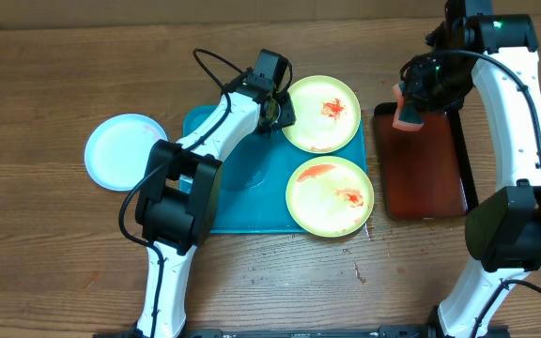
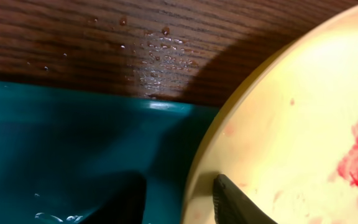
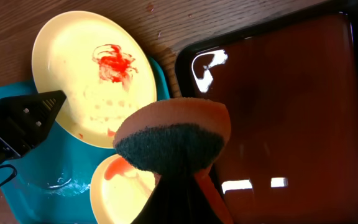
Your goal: Clean dirty plates on tray and stack at the side
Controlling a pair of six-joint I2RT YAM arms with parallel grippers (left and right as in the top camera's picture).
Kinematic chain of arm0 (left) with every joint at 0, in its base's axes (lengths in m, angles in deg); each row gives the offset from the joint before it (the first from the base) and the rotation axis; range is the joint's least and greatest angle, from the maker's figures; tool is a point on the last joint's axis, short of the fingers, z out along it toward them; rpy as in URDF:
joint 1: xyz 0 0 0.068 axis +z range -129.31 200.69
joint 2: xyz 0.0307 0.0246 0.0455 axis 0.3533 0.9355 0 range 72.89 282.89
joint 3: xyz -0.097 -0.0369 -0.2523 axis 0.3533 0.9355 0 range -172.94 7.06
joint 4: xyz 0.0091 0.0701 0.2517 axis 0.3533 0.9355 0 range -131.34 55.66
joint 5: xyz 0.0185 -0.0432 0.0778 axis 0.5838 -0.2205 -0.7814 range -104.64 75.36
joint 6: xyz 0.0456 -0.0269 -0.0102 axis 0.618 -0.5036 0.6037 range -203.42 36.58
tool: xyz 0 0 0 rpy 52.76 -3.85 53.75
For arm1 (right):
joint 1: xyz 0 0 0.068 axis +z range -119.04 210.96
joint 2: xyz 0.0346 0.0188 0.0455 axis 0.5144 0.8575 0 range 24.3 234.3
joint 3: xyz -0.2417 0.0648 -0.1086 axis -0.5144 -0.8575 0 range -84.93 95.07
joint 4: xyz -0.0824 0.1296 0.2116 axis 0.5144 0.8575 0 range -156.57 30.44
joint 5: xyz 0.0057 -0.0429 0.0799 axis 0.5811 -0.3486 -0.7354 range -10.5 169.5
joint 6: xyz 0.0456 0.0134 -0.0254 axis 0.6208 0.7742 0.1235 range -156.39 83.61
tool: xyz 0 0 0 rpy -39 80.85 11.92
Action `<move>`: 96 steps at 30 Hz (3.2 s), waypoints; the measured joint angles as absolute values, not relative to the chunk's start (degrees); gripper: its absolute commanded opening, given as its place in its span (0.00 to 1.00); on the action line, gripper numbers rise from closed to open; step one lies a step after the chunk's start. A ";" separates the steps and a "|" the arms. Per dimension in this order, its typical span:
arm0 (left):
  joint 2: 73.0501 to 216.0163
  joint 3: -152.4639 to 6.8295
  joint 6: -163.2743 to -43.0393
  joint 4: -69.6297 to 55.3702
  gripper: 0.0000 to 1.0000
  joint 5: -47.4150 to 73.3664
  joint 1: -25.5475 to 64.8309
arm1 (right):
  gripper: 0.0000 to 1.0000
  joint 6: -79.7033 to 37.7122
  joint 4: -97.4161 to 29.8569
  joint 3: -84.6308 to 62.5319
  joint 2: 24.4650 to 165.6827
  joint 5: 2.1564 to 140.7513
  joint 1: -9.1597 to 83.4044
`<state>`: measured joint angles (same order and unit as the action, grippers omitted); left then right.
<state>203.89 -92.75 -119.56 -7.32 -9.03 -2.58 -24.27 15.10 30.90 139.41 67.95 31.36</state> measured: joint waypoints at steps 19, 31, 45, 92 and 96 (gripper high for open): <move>201.85 -92.95 -116.28 -5.02 0.04 -6.46 0.59 | 0.04 -24.41 14.47 30.88 139.41 67.92 32.57; 189.39 -92.95 -103.54 17.75 0.04 -6.32 8.92 | 0.04 -24.34 7.76 30.77 139.41 66.50 40.59; 190.27 -83.59 -99.69 15.66 0.04 -11.09 9.90 | 0.04 -22.44 3.19 30.77 146.69 65.87 54.86; 190.27 -83.18 -98.16 16.12 0.04 -13.49 13.03 | 0.04 -19.90 -14.34 30.69 163.82 54.09 59.84; 190.27 -83.13 -98.16 16.09 0.04 -13.62 13.03 | 0.04 -19.66 -15.41 30.69 164.41 48.60 59.95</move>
<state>190.27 -83.13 -98.16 16.09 -13.62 13.03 -19.66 -15.41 30.69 164.41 48.60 59.95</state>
